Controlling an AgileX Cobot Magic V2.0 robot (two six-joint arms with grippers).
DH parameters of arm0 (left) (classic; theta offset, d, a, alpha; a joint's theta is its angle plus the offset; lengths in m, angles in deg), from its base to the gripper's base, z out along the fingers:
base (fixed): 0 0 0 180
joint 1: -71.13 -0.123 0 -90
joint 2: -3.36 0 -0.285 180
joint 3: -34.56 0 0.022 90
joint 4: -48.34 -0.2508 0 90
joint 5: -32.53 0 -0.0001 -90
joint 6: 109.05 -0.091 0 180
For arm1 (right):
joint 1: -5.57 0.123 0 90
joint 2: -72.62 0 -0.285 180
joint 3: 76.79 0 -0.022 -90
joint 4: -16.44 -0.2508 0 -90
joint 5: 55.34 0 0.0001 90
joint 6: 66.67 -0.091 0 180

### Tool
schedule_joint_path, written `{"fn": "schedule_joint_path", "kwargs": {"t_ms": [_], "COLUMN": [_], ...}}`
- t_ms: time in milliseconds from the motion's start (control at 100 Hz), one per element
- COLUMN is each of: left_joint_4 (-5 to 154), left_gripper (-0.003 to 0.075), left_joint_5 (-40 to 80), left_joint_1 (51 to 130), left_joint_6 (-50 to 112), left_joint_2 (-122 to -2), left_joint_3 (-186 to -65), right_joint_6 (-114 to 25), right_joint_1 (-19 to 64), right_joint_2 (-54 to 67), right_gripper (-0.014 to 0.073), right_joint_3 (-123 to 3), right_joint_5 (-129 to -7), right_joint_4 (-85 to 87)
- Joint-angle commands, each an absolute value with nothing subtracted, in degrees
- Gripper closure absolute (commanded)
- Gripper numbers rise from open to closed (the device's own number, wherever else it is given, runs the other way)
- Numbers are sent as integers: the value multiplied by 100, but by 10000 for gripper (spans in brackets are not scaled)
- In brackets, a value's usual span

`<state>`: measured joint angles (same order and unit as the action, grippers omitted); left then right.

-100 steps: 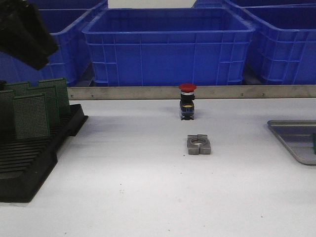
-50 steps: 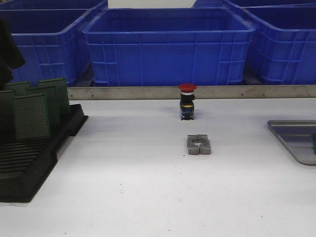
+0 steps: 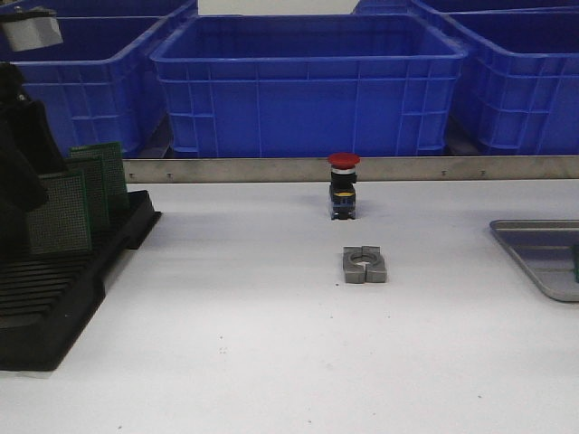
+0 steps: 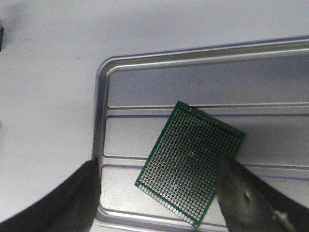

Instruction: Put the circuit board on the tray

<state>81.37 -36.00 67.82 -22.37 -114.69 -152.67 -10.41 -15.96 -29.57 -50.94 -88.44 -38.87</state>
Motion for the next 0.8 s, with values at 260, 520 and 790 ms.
{"fn": "schedule_joint_path", "kwargs": {"t_ms": [260, 520, 790], "left_joint_4": [8482, 8505, 9829], "left_gripper": [592, 740, 740], "left_joint_5": [-3728, -3926, -4114], "left_joint_1": [6810, 6810, 6892], "left_joint_6": [-2182, -2182, -2141], "left_joint_2": [-11281, -11281, -11083], "left_joint_3": [-15438, -15564, -15774], "right_joint_6": [-1014, -1014, -708], "right_joint_1": [-1632, -1632, -1565], "right_joint_2": [-2683, -2683, -2302], "right_gripper": [69, 69, 69], "right_joint_3": [-5245, -5245, -5433], "right_joint_5": [-8922, -8934, -9749], "right_joint_4": [-4016, -4023, -4239]}}
